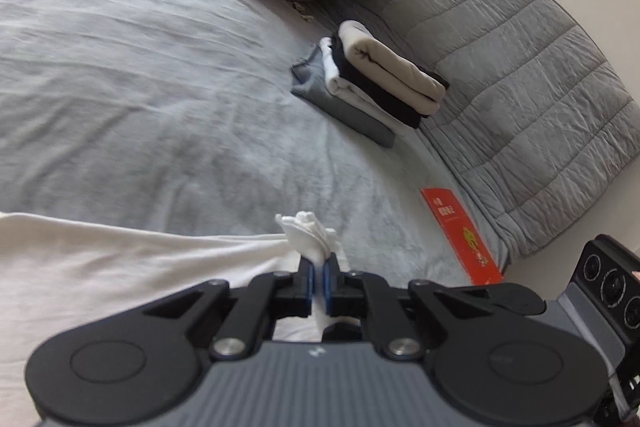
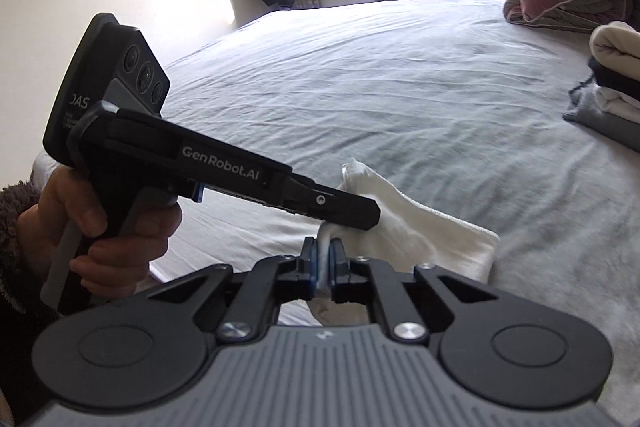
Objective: Fold clothes
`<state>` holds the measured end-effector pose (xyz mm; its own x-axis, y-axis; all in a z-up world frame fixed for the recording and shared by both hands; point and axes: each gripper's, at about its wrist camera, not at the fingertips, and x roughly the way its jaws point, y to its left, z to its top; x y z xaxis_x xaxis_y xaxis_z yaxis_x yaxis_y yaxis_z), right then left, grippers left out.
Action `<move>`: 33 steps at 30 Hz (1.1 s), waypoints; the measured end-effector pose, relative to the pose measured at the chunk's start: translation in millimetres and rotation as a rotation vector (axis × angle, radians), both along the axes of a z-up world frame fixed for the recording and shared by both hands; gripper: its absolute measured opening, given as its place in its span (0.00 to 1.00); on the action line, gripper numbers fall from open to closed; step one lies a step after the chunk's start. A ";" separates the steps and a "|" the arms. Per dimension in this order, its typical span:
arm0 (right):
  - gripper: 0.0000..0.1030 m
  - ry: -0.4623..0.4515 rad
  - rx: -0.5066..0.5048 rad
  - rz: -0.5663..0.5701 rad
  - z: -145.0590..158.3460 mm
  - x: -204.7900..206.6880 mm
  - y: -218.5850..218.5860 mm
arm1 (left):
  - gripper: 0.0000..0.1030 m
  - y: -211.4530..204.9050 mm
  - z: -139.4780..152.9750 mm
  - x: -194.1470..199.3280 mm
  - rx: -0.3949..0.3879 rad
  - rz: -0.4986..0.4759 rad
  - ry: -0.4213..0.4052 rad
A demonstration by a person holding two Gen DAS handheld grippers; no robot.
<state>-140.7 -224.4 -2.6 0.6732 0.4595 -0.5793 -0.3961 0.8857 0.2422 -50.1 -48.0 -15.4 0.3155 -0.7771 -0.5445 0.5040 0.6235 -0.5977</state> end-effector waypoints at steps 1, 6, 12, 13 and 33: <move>0.07 0.000 0.005 0.009 1.0 2.2 4.8 | 0.05 6.3 1.2 0.0 0.008 0.011 -0.003; 0.07 0.002 0.021 0.065 3.6 11.1 35.1 | 0.05 43.3 3.9 -0.3 0.022 0.072 -0.008; 0.07 0.013 0.039 0.127 3.4 21.0 71.1 | 0.05 84.5 4.6 -0.6 0.038 0.137 -0.011; 0.07 0.015 0.041 0.135 3.1 22.5 76.9 | 0.05 91.3 3.9 -0.4 0.040 0.146 -0.010; 0.07 0.049 0.051 0.237 14.1 54.6 202.4 | 0.04 217.7 12.3 13.1 0.081 0.292 0.040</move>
<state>-86.1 -22.1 11.5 0.5151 0.6305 -0.5807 -0.5780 0.7557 0.3079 -37.0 169.7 -3.1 0.4962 -0.6101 -0.6176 0.2729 0.7850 -0.5562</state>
